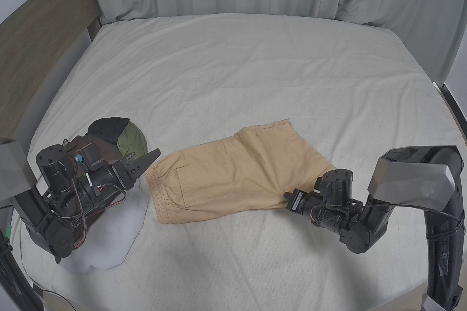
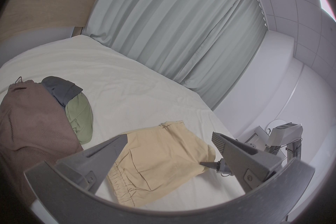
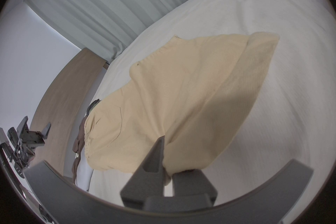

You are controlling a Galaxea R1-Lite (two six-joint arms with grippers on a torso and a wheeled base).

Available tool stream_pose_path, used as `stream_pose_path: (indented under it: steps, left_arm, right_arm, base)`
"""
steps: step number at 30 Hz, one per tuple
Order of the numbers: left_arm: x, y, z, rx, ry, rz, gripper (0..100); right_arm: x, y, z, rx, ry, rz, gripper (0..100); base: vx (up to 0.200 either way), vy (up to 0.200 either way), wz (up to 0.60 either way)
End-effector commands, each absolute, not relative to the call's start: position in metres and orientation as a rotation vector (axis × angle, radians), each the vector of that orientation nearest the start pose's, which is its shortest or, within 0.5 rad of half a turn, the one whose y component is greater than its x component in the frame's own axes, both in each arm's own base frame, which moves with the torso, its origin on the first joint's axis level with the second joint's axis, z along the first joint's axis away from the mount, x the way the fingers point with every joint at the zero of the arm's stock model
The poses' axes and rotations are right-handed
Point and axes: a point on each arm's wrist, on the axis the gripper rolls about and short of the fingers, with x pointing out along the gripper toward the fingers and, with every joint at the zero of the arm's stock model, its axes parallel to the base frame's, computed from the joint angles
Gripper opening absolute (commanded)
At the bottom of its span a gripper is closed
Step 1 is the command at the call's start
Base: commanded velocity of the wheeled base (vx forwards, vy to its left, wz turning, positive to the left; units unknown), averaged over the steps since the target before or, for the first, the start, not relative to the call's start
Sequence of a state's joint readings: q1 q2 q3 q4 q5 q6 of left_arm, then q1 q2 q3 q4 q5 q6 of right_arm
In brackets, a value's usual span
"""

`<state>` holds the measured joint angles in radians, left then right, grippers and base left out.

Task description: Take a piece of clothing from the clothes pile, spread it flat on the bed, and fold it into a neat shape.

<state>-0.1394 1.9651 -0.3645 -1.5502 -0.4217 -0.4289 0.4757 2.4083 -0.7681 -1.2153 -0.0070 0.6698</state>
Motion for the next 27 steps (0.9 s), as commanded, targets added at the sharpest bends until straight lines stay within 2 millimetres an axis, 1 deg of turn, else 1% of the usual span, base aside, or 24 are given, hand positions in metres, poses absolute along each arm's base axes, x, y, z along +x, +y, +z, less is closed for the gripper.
stream_pose_path:
  steps: [1, 9, 10, 11, 20, 23, 24, 27]
  left_arm:
    - [0.282, -0.049, 0.096, -0.425, 0.168, -0.542, 100]
    - [0.282, -0.048, 0.096, -0.425, 0.164, -0.542, 100]
    - [0.282, -0.048, 0.096, -0.425, 0.164, -0.542, 100]
    - [0.282, -0.048, 0.096, -0.425, 0.164, -0.542, 100]
    - [0.282, -0.048, 0.097, -0.424, 0.163, -0.542, 100]
    - [0.282, -0.048, 0.097, -0.424, 0.163, -0.542, 100]
    - [0.282, -0.048, 0.097, -0.424, 0.163, -0.542, 100]
    - [0.282, -0.048, 0.097, -0.424, 0.163, -0.542, 100]
  right_arm:
    - [0.320, 0.170, -0.017, 0.533, 0.582, 0.300, 0]
    - [0.293, 0.157, -0.021, 0.500, 0.655, 0.252, 0]
    - [0.293, 0.157, -0.021, 0.500, 0.655, 0.252, 0]
    - [0.287, 0.154, -0.020, 0.492, 0.669, 0.241, 0]
    - [0.251, 0.140, -0.018, 0.449, 0.746, 0.202, 0]
    - [0.248, 0.140, -0.019, 0.444, 0.750, 0.196, 0]
    - [0.242, 0.141, -0.021, 0.440, 0.770, 0.194, 0]
    - [0.240, 0.142, -0.022, 0.446, 0.776, 0.188, 0]
  base:
    - [0.000, 0.000, 0.00]
    - [0.000, 0.000, 0.00]
    - [0.000, 0.000, 0.00]
    - [0.000, 0.000, 0.00]
    - [0.000, 0.000, 0.00]
    - [0.000, 0.000, 0.00]
    - [0.000, 0.000, 0.00]
    - [0.000, 0.000, 0.00]
